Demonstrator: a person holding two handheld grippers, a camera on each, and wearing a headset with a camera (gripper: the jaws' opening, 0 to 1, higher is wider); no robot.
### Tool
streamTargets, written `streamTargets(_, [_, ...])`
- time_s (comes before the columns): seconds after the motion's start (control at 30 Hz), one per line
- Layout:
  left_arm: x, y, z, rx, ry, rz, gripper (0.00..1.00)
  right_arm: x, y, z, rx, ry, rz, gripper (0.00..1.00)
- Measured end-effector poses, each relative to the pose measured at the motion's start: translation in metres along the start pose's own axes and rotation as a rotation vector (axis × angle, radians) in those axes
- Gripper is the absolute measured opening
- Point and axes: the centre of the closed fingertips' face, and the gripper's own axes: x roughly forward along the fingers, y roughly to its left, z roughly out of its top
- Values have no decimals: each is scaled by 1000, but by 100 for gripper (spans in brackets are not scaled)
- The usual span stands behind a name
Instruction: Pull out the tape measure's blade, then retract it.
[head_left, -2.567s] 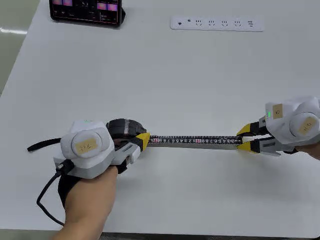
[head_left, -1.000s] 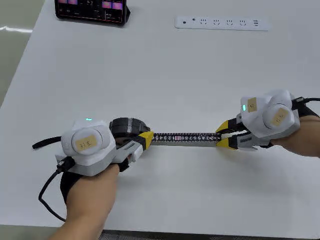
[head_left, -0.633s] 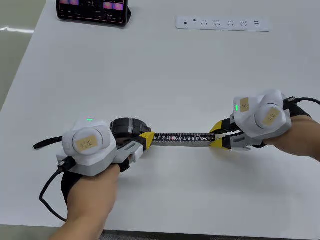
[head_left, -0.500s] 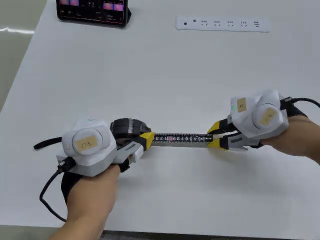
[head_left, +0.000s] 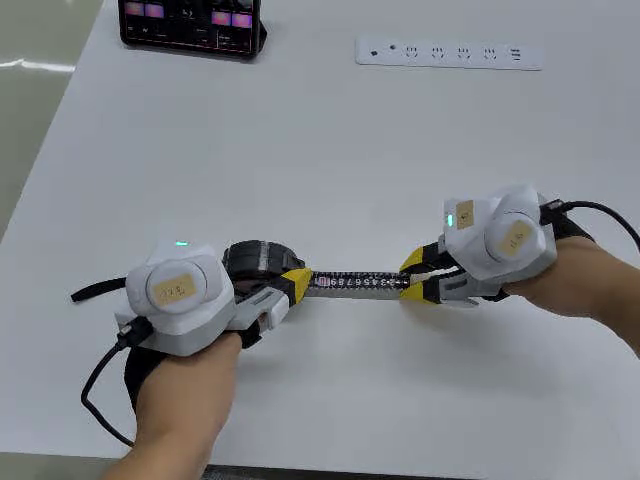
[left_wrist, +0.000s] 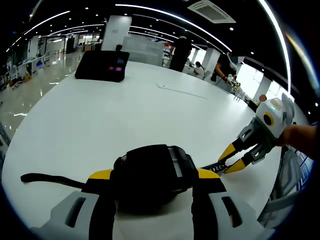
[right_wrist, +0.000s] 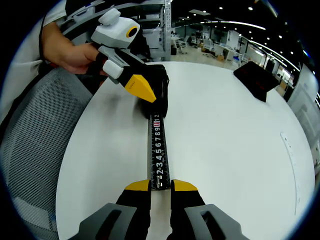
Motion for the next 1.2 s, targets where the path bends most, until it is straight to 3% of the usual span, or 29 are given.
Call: streamTargets(1.2, [0,1,1,-16,-2,-10,57,35,2,43,6,-80,28,11])
